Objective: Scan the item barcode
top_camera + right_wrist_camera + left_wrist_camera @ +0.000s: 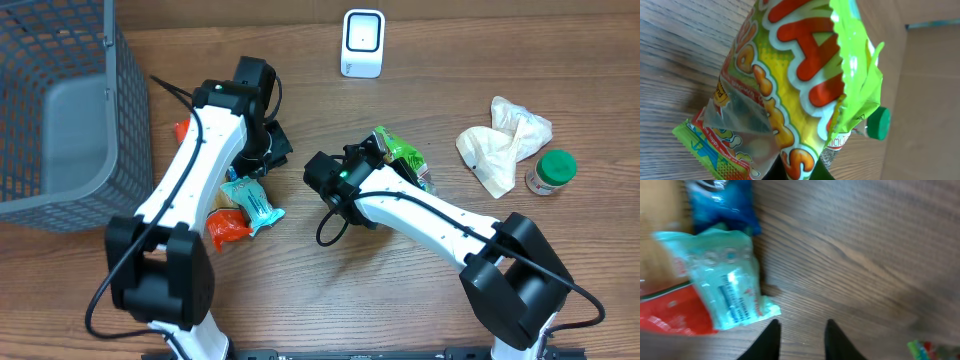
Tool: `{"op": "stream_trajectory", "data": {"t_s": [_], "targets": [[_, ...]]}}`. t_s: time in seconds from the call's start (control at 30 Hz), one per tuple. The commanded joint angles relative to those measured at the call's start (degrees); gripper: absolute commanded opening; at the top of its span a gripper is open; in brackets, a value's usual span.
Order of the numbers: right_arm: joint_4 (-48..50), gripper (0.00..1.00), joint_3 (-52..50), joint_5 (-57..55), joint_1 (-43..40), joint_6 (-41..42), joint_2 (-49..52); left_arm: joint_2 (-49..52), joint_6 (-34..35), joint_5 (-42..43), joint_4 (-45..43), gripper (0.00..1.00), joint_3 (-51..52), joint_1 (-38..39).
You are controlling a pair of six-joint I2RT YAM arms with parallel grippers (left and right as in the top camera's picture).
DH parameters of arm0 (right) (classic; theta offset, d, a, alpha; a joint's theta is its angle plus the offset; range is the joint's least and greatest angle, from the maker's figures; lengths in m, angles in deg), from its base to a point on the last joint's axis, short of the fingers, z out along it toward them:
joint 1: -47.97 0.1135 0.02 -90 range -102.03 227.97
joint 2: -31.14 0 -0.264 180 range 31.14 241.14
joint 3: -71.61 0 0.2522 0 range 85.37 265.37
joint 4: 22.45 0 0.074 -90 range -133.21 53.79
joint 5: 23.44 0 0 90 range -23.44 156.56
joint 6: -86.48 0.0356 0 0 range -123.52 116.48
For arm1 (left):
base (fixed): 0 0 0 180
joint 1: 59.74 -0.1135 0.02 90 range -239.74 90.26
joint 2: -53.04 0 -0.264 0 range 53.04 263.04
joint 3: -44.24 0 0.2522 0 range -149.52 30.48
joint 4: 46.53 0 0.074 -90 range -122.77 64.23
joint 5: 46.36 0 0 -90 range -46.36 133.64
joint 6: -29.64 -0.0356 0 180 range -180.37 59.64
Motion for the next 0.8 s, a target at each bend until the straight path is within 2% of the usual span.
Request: {"op": "stream_trajectory", "data": {"t_s": [0.0,0.1,0.2,0.37,0.57,0.77], "targets": [[0.7,0.04,1.8,-2.2,0.1,-1.4,-0.5,3.5,-6.7,9.4,-0.7,0.20,0.0,1.1],[3.2,0.04,1.8,7.6,0.0,-1.3,-0.6,6.8,-13.7,18.6,-2.2,0.20,0.0,2.4],[5.6,0.04,1.8,19.5,-1.3,-1.5,-0.7,10.8,-16.8,26.0,-3.3,0.18,0.0,2.8],[7.1,0.04,1.8,32.4,-4.6,-2.2,-1.6,16.7,-24.7,41.0,-6.0,0.15,0.0,2.8],[10.4,0.04,1.8,46.0,-9.2,-5.0,-5.9,19.6,-26.8,42.5,-6.8,0.17,0.0,2.6],[13.4,0.04,1.8,59.7,-14.3,-6.4,-10.1,19.6,-26.8,45.8,-8.6,0.28,-0.1,1.6]]}}
